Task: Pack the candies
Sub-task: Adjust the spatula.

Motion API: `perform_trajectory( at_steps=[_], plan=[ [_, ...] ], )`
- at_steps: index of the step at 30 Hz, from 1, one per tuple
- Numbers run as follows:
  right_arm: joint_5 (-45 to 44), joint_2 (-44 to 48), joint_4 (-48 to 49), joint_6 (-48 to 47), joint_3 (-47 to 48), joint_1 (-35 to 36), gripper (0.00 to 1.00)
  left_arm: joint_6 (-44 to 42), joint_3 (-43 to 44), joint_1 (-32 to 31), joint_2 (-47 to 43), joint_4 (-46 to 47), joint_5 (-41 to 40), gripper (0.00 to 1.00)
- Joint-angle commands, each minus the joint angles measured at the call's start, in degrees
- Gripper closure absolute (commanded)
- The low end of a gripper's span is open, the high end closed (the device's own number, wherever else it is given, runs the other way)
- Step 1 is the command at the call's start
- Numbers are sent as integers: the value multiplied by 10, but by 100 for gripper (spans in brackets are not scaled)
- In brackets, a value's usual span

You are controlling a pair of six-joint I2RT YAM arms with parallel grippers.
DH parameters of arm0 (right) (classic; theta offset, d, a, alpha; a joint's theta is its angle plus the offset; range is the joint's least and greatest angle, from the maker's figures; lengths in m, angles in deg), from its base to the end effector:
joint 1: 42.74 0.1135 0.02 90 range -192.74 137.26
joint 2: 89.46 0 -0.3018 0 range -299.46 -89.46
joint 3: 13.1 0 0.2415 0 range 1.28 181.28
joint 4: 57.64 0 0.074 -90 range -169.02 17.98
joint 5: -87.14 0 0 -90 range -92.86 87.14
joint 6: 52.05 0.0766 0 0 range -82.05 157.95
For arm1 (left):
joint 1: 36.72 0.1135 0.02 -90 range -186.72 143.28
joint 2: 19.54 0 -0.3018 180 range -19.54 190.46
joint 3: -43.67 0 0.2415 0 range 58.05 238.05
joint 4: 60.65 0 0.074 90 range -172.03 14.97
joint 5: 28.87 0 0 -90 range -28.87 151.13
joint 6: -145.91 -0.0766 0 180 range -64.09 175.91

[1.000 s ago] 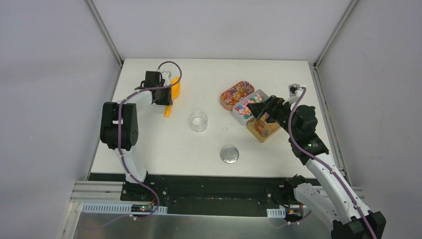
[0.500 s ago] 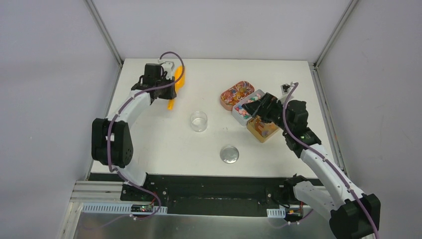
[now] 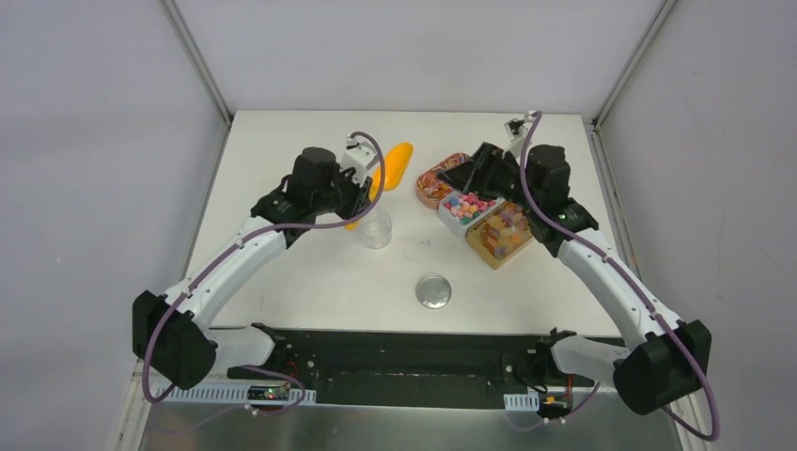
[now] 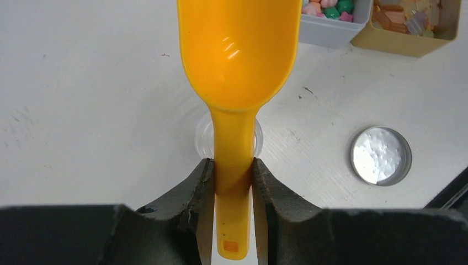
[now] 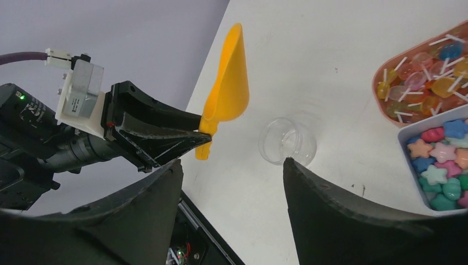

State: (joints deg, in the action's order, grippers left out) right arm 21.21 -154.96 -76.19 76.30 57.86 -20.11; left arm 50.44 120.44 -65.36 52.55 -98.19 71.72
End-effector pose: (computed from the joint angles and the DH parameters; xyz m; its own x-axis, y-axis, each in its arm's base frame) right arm 0.2422 0.1348 0.3785 -0.6094 0.3597 -0.7065 -0.4334 0.5951 0.6768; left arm 0.2507 -0.1529 0.3394 -0.4162 0.3341 -0.8457 0.6493 0.7603 -0.0192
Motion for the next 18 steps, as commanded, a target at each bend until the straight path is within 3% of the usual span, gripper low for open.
perform_trajectory(
  at_steps=[1,8,18],
  plan=[
    [42,-28,-16,-17,54,28,31,-27,-17,-16,-46,-2,1,100],
    [3,-97,-71,-48,128,59,27,-55,-43,-35,-77,-12,31,100],
    [-2,-144,-107,-69,155,61,48,-125,-55,-58,-79,-12,74,100]
  ],
)
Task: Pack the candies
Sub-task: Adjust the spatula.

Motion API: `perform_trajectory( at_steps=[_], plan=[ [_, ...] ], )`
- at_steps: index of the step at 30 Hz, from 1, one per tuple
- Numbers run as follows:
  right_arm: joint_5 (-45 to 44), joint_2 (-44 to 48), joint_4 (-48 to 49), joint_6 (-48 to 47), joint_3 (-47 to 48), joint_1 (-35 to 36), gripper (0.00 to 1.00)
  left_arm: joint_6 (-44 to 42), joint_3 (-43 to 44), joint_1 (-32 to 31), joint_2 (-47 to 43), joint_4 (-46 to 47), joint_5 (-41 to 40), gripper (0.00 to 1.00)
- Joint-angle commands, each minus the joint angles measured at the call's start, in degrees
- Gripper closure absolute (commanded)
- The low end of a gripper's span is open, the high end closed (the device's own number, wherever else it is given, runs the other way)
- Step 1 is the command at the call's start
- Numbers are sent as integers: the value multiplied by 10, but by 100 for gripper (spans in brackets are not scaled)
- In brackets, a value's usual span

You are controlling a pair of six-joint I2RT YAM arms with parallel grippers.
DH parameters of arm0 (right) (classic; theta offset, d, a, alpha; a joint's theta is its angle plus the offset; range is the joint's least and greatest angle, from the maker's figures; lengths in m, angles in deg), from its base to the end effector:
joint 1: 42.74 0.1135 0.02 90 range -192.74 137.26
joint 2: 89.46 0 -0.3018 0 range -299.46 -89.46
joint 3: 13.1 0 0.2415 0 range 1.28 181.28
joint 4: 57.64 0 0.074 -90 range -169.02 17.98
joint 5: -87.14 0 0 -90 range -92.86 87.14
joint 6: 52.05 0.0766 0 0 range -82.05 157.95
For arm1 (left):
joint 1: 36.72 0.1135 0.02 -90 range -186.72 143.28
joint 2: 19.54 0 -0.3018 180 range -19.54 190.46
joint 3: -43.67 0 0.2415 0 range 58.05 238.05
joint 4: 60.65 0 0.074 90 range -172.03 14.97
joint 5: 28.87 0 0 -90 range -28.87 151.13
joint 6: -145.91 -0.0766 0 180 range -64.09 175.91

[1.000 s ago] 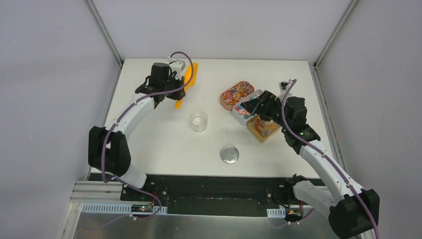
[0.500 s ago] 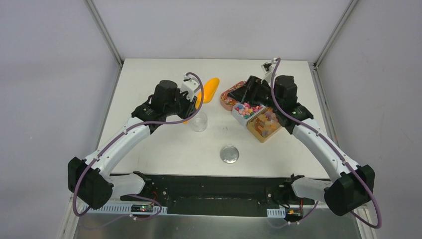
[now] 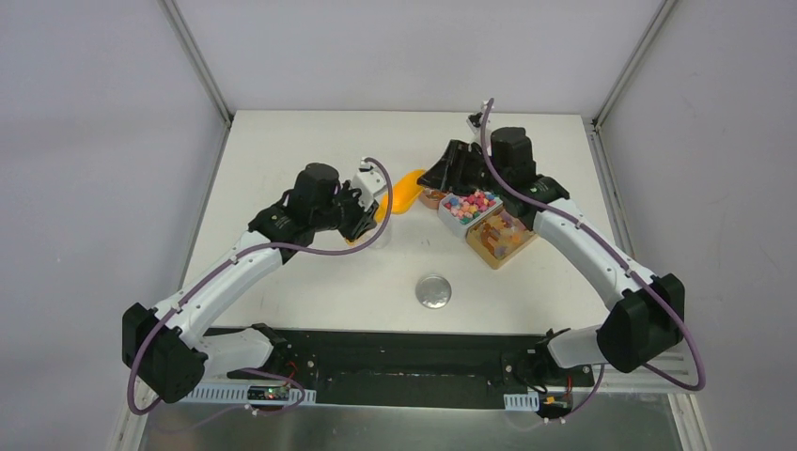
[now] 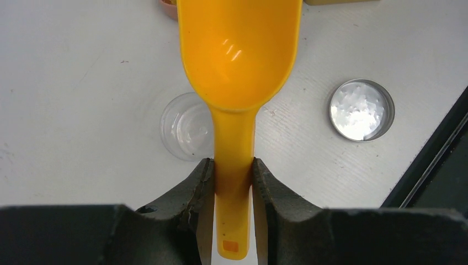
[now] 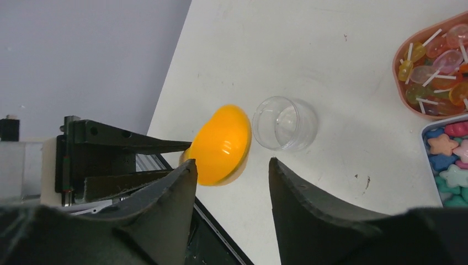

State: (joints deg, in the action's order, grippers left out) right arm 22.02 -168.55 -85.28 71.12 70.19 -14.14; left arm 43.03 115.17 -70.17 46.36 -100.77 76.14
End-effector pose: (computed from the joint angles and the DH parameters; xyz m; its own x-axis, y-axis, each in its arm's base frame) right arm 0.2790 0.1888 0.3705 -0.7154 0.1753 -0.6764 -0.4561 0.6162 0.6421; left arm 0.2052 -0.1593 0.3287 -0.3026 0.4579 -0.8359 0.7980 0.6013 0.0406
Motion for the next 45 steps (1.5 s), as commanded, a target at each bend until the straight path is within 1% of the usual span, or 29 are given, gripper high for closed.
perform_trajectory(
  at_steps=[1,5,6,9,12,13,14,15,17,18,20,21,23,25,29,32,34,35,36,41,44,45],
  plan=[
    [-15,-13,-21,-19,34,2,50,-60,-3,-11,-19,14,31,100],
    [-9,-26,-29,-18,35,2,59,-95,-3,-14,-29,13,32,100],
    [-7,-27,-29,-18,34,2,63,-102,-3,-14,-32,13,33,100],
    [-8,-23,-25,-15,28,2,78,-119,-4,-14,-42,12,26,100],
    [-8,-20,-9,-3,18,1,98,-129,-8,-14,-60,13,13,100],
    [-4,-17,1,6,12,0,100,-125,-8,-14,-67,14,4,100],
    [2,-15,13,16,4,0,100,-113,-6,-14,-72,15,-11,90],
    [12,-13,28,28,-3,0,100,-101,-3,-13,-76,16,-30,76],
    [38,-9,58,54,-17,-5,100,-88,-1,-14,-89,16,-44,47],
    [52,-8,71,67,-22,-8,100,-83,-1,-14,-98,18,-49,39],
    [72,-3,94,88,-32,-13,100,-80,-3,-13,-117,25,-60,31],
    [81,0,107,92,-41,-17,100,-80,-4,-13,-127,28,-62,29],
    [98,10,128,133,-61,-28,100,-80,-7,-12,-146,34,-70,24],
    [122,22,186,172,-87,-41,100,-78,-10,-11,-167,42,-74,21],
    [159,39,297,276,-145,-65,100,-66,-20,-7,-203,82,-68,18],
    [183,41,401,357,-191,-75,100,-58,-29,-5,-224,107,-49,17],
    [183,37,461,357,-213,-76,100,-57,-30,-5,-232,115,-43,16],
    [183,35,482,357,-220,-76,100,-56,-30,-5,-234,120,-44,16],
    [210,32,498,440,-225,-77,100,-55,-31,-5,-236,125,-43,16],
    [250,14,560,498,-240,-77,100,-44,-42,-5,-250,167,-15,16],
    [270,-6,659,560,-262,-77,100,-43,-41,-5,-248,178,10,17],
    [273,-13,679,580,-268,-77,100,-43,-39,-5,-246,178,18,17]
  ],
)
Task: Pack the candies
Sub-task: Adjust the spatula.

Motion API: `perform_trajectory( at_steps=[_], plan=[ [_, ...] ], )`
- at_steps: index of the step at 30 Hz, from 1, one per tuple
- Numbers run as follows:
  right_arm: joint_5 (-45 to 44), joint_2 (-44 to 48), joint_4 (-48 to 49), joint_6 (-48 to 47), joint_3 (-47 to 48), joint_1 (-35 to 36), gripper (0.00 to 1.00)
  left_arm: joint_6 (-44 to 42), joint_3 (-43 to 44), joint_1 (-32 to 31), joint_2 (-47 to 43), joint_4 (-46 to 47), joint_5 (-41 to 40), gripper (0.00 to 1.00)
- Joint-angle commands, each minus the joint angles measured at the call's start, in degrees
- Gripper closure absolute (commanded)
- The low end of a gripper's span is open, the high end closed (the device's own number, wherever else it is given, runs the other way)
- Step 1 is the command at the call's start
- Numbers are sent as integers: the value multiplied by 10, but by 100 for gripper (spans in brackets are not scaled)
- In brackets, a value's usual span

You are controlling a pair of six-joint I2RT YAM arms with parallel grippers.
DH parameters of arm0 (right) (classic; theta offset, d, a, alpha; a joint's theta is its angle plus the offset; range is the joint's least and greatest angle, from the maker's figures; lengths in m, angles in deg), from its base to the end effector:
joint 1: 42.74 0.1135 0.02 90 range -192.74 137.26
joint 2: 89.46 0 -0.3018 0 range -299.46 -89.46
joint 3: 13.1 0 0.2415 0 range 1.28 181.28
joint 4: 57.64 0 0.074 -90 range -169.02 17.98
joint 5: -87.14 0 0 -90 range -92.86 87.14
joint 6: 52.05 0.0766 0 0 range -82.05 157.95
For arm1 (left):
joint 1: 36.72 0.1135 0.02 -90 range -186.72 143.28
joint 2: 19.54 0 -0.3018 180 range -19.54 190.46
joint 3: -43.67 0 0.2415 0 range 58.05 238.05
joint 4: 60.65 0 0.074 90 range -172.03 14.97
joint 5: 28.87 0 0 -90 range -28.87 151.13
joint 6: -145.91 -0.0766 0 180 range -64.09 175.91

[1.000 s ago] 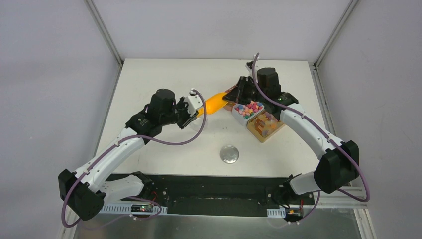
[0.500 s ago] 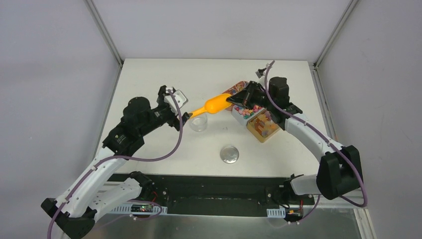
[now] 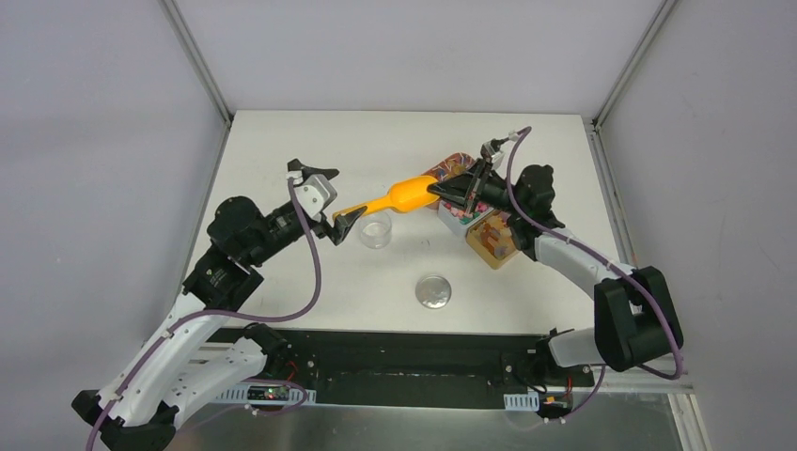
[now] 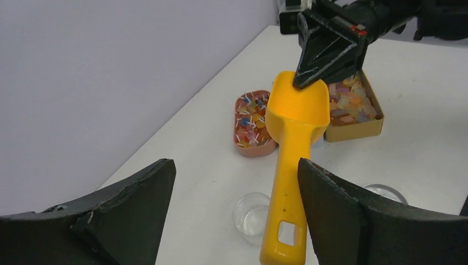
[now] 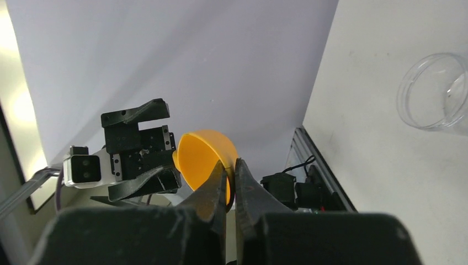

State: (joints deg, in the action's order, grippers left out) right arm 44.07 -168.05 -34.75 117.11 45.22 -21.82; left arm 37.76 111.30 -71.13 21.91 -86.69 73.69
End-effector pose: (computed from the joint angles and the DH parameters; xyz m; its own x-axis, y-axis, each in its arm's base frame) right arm 0.2724 0.1640 0.3314 -0.9009 0.3736 -0.2207 -0.2160 0.0549 0.9748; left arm 0.1220 -0.1038 0.4202 0.2296 0.2113 -0.9501 0.6940 0.6489 0.3120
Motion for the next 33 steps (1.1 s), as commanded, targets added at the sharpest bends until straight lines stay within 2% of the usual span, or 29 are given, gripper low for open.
perform_trajectory(
  at_steps=[1,8,16,28,33],
  plan=[
    [56,-24,207,138,-25,0,100,9,2,5,2,38,53,17],
    [55,-47,270,180,-47,-1,100,17,16,5,23,36,154,15],
    [58,-61,298,192,-54,-2,100,14,16,5,21,36,142,17],
    [56,-68,310,196,-59,-2,100,33,3,5,27,92,178,32],
    [55,-67,304,197,-61,-2,100,35,4,5,41,111,193,33]
  ],
)
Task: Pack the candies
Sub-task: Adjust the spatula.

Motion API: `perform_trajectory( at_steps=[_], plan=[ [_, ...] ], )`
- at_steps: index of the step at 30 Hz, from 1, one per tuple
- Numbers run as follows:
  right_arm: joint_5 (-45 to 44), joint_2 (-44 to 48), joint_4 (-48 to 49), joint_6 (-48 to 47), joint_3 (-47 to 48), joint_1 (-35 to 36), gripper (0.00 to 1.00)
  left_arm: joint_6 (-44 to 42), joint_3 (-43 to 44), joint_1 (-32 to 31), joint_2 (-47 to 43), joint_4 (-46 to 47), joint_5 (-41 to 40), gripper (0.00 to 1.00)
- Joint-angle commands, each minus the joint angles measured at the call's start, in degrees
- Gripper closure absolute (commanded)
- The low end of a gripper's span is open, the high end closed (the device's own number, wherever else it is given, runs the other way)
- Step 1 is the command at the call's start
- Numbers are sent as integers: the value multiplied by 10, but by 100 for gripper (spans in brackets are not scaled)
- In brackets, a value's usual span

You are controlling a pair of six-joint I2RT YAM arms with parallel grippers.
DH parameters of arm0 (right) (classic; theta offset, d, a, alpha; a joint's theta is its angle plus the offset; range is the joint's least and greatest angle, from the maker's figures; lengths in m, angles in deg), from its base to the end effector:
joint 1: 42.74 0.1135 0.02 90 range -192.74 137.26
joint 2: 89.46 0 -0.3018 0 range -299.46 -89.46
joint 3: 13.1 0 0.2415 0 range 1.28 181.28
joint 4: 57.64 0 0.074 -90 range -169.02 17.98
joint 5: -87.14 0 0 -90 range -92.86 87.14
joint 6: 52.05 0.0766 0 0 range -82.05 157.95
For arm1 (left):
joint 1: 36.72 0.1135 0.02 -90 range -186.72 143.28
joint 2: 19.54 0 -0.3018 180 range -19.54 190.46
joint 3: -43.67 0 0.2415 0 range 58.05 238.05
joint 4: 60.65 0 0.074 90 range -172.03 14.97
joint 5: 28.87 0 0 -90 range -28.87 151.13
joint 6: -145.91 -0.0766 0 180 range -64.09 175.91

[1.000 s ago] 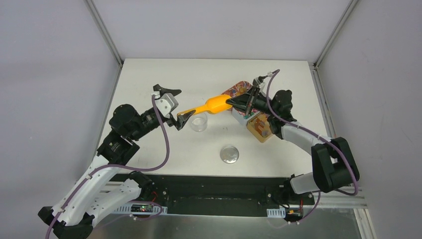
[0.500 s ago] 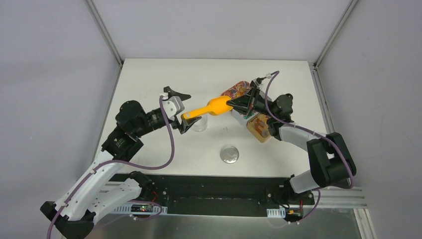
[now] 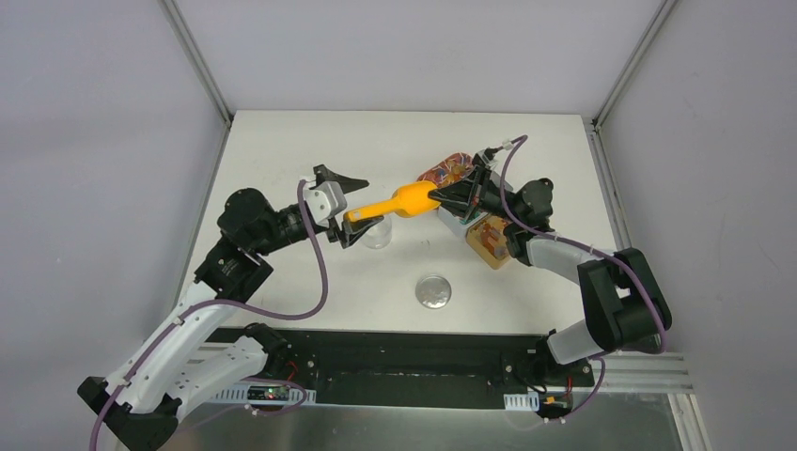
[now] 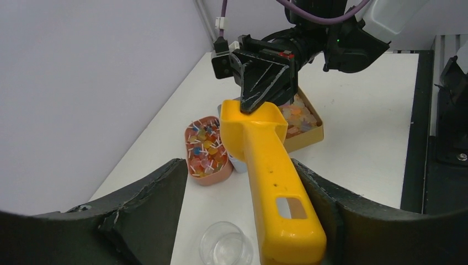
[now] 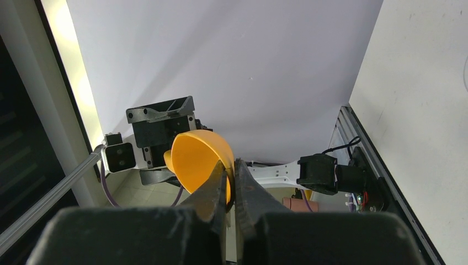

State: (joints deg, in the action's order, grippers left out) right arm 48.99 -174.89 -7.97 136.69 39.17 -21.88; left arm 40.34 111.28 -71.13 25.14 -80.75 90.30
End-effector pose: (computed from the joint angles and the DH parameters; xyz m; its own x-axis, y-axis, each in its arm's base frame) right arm 0.2724 0.1683 0.3167 -0.9541 0.2898 -0.0752 -0.1220 -0.1469 0.9816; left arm 0.1179 -0.1260 0.4268 0.2795 0.0926 -0.9557 0.8513 0.4364 0.2913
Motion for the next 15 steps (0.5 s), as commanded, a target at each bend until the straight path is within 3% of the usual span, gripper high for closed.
perform_trajectory(
  at_steps=[1,15],
  plan=[
    [5,2,35,2,0,-1,100,9,5,5,12,55,31,33],
    [-1,-1,38,12,0,0,100,9,-9,5,25,92,47,55]
  ],
)
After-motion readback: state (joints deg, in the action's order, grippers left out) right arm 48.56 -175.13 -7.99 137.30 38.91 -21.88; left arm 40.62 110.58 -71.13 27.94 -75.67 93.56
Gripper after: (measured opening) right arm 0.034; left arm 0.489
